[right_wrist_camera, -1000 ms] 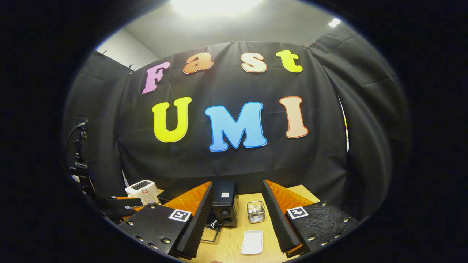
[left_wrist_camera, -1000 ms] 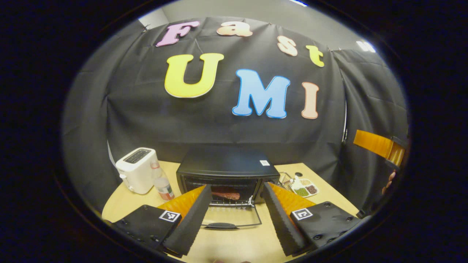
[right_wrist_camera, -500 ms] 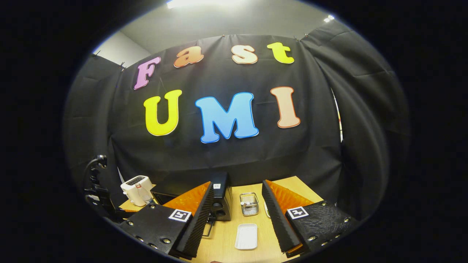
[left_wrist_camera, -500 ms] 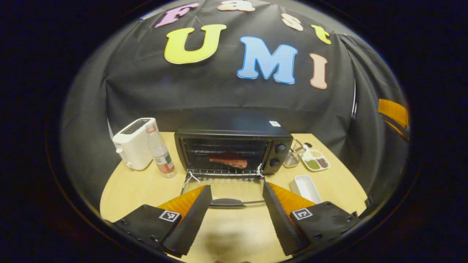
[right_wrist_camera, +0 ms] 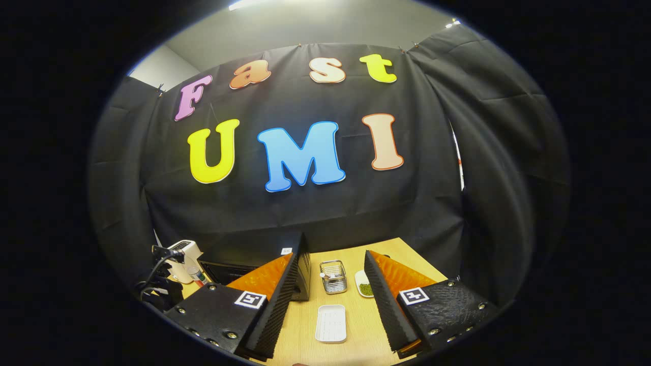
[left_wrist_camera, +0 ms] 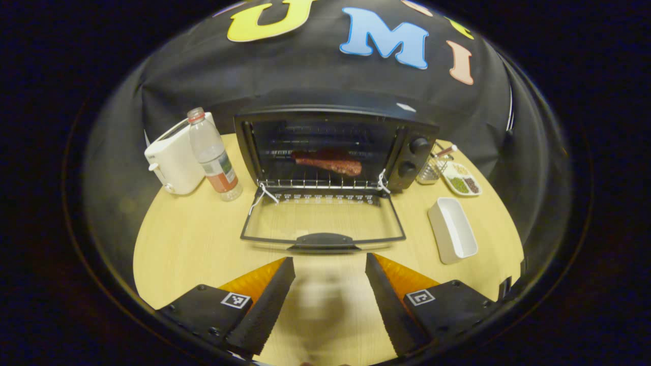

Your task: Open the electric oven with the left hand, put the food in, and close the electric oven.

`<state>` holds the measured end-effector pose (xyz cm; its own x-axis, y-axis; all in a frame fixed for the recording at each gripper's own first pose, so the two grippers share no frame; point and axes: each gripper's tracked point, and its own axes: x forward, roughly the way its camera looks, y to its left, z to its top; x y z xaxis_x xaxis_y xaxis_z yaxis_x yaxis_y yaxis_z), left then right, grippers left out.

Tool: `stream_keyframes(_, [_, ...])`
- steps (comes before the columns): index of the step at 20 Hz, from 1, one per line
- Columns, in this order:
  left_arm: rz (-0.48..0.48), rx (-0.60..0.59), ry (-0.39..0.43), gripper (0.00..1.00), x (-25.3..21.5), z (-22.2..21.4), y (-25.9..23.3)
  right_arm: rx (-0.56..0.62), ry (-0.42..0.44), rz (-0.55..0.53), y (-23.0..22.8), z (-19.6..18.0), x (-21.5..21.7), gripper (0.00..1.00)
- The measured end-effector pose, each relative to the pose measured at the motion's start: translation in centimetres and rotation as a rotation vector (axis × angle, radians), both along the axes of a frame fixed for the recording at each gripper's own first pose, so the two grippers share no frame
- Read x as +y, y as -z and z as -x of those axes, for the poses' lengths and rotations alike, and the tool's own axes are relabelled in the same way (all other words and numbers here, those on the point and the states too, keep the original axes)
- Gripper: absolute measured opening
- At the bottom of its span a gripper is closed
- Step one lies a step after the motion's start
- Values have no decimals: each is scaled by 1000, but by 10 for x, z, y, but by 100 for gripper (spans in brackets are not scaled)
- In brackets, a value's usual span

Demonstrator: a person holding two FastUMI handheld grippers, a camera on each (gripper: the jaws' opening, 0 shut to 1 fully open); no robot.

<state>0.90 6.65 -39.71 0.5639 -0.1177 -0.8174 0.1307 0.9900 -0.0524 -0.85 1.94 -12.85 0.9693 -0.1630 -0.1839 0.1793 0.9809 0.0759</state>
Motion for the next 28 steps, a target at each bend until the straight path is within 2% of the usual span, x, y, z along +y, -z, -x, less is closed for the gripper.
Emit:
stream_keyframes(4, [-18,97,20,95,2,2,33,2,38,3,0,4,-13,80])
stream_keyframes(7, [-14,166,-6,99,7,-4,54,8,51,4,1,4,-17,80])
stream_keyframes(15, [-29,236,15,95,6,-20,83,43,69,24,8,5,-23,80])
stream_keyframes(16, [-28,244,10,92,7,-21,86,43,70,27,8,6,-23,80])
stream_keyframes(19, [-26,257,-3,99,10,-26,92,48,72,40,8,4,-23,80])
stream_keyframes(20, [-27,262,-5,95,11,-27,94,49,73,43,8,3,-23,80])
stream_keyframes(22, [-39,263,-1,99,13,-29,96,54,72,44,8,1,-22,80])
stream_keyframes(23, [-42,264,6,96,13,-29,96,54,72,45,8,0,-21,80])
stream_keyframes(26, [-63,255,42,95,13,-32,97,58,70,43,10,0,-19,80])
stream_keyframes(28, [-62,263,38,95,13,-32,97,61,69,41,11,0,-18,80])
